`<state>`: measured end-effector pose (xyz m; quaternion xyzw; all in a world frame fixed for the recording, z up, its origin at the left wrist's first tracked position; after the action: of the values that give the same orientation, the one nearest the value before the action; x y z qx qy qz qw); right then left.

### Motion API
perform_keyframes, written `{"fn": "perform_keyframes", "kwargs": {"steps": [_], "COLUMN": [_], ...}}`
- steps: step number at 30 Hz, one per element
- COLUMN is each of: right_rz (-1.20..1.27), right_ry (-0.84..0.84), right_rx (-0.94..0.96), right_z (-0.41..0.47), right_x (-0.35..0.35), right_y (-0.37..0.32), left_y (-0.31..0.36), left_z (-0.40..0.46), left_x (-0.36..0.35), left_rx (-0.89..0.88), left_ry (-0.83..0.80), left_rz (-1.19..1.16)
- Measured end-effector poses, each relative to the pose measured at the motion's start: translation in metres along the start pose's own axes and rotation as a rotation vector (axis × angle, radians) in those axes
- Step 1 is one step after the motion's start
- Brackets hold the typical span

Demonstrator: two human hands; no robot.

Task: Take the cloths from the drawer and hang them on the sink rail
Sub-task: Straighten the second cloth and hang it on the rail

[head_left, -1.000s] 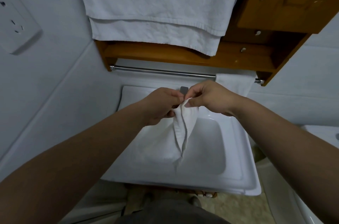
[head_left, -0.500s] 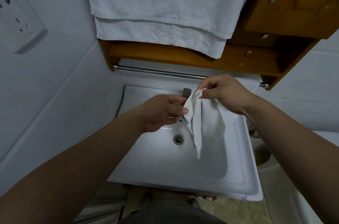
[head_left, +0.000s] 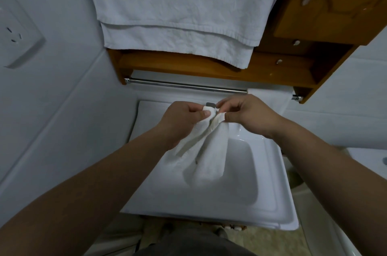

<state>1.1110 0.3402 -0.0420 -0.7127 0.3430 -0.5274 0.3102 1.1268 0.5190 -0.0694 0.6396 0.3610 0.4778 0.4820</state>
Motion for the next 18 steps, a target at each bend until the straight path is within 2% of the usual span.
{"fn": "perform_keyframes", "kwargs": {"steps": [4,10,15,18], "right_rz": [0.044,0.056,0.146,0.168], "right_ry": [-0.005,0.097,0.129,0.155], "right_rx": [0.029,-0.006,-0.106,-0.120], "right_z": [-0.003,0.000,0.002,0.003], "right_x": [-0.013,-0.011,-0.010,-0.011], "right_y": [-0.006,-0.005,0.000,0.001], "left_y": [0.010,0.016,0.017,0.013], "left_z": [-0.002,-0.004,-0.008,-0.007], "left_x": [-0.002,-0.004,-0.011,-0.011], "left_rx": [-0.113,-0.175,-0.168,-0.143], "left_ry": [0.004,-0.051,-0.123,-0.110], "left_rz": [0.154,0.216,0.096,0.014]}}
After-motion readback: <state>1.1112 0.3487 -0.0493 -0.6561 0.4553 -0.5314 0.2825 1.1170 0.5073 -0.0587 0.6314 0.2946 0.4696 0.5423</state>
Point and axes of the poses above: each hand's wrist, its own z-axis towards the middle knuckle, its own x-axis out of the back of the hand, y = z × x, the point moved 5 cm from there along z, towards the middle knuckle, and after that the axes turned 8 degrees about -x, right-handed, at the moved point
